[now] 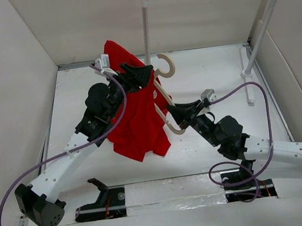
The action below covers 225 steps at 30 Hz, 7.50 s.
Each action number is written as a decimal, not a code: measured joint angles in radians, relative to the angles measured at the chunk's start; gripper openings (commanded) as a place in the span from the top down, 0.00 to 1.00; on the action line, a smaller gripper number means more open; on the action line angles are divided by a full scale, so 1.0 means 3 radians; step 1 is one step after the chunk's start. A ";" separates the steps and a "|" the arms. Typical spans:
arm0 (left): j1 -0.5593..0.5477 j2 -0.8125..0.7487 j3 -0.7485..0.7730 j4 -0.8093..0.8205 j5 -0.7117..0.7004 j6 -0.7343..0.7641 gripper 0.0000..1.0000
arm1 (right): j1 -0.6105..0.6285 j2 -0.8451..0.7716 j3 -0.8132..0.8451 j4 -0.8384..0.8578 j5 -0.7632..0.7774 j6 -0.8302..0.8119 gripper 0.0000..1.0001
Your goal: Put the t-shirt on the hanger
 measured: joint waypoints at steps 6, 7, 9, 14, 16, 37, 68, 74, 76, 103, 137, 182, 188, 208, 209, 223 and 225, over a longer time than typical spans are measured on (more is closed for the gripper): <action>0.0000 0.0008 0.0037 -0.0055 -0.0056 -0.0013 0.33 | 0.0000 -0.0041 0.0000 0.0004 -0.0003 0.0000 1.00; 0.0000 0.0029 0.0046 -0.0058 -0.0066 -0.0018 0.34 | 0.0000 -0.0038 0.0000 0.0003 -0.0009 0.0000 1.00; 0.0001 0.0098 0.0065 -0.0057 -0.0080 -0.0037 0.37 | 0.0000 -0.0024 0.0004 0.0005 -0.0033 -0.0004 1.00; 0.0001 0.0216 0.0069 0.0018 -0.0106 -0.0104 0.50 | 0.0024 0.0053 0.0037 -0.0027 -0.0045 -0.0028 1.00; 0.0001 0.0225 0.0069 0.0048 -0.0116 -0.0125 0.62 | 0.0033 0.0072 0.0056 -0.0045 -0.0043 -0.0038 1.00; 0.0085 -0.0170 -0.0436 0.0375 0.0069 -0.0359 1.00 | 0.0067 0.0177 0.0107 -0.0193 -0.0173 0.0100 0.31; 0.0154 -0.0711 -0.0605 0.0130 0.0322 -0.0360 1.00 | -0.0622 0.1066 0.0088 -0.0590 -0.1312 -0.0306 0.61; 0.0154 -0.0744 -0.0603 0.0116 0.0314 -0.0360 1.00 | -0.0596 0.1157 0.0072 -0.0518 -0.1383 -0.0267 0.99; 0.0154 -0.0729 -0.0603 0.0141 0.0315 -0.0362 1.00 | -0.0543 0.1186 0.0011 -0.0469 -0.1383 -0.0224 1.00; 0.0155 -0.0215 -0.0662 0.0862 0.0038 -0.0136 1.00 | 0.0722 0.0100 -0.0464 -0.1005 -0.0383 0.0779 1.00; 0.0177 -0.0685 -0.2153 0.0851 0.0627 -0.0865 1.00 | 0.0893 -0.0050 0.0640 -0.2603 -0.0145 0.1137 0.94; 0.0219 -0.0629 -0.2200 0.0922 0.0675 -0.0945 1.00 | 0.0910 0.1188 0.0661 -0.1996 0.0923 0.1091 1.00; 0.0187 -0.0595 -0.1809 0.0392 0.0486 -0.0530 0.35 | 0.0904 0.1057 0.0660 -0.2055 0.0945 0.1085 1.00; 0.1575 -0.0303 -0.1048 0.0277 0.0510 -0.0276 0.26 | 0.0886 0.0334 0.0401 -0.2413 0.0896 0.1155 1.00; 0.1666 -0.0205 -0.1049 0.0348 0.0635 -0.0337 0.25 | 0.0886 0.0299 0.0383 -0.2417 0.0884 0.1156 1.00; 0.1591 0.0225 -0.1512 0.1408 0.1583 -0.0662 0.55 | 0.0886 0.0164 0.0281 -0.2436 0.0731 0.1164 1.00; 0.1592 0.0197 -0.1631 0.1476 0.1615 -0.0660 0.55 | 0.0886 0.0170 0.0281 -0.2436 0.0725 0.1164 1.00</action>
